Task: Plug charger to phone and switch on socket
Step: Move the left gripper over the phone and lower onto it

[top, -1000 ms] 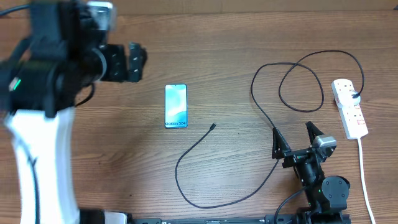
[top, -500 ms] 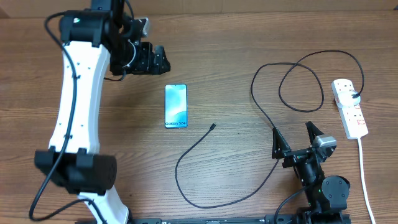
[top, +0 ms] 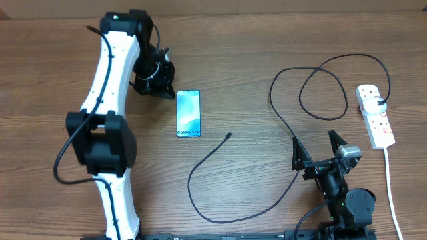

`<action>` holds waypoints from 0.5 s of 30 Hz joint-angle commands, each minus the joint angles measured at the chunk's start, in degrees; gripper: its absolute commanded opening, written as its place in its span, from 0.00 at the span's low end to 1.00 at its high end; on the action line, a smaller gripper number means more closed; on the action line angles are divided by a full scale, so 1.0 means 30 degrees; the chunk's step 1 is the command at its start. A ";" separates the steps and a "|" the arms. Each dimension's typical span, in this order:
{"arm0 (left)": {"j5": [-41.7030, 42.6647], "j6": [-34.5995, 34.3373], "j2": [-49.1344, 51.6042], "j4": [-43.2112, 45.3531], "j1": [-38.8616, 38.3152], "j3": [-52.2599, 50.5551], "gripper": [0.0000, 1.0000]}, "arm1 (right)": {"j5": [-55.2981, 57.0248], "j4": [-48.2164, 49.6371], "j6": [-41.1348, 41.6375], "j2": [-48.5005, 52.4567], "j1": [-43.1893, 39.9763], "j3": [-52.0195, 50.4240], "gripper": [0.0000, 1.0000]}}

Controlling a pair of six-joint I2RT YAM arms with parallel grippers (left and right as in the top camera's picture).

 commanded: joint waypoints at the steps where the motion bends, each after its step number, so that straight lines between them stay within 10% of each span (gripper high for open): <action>1: -0.1268 -0.2040 0.1377 0.0160 -0.0670 0.0342 0.04 | 0.0175 0.0073 -0.0007 -0.0189 0.0044 -0.0189 1.00; 10: -0.4940 -0.4452 0.2965 0.1144 -0.2025 0.0255 0.04 | 0.0175 0.0073 -0.0007 -0.0189 0.0044 -0.0189 1.00; 15: -0.5064 -0.4459 0.3432 0.1494 -0.2433 0.0197 0.30 | 0.0175 0.0073 -0.0007 -0.0189 0.0044 -0.0189 1.00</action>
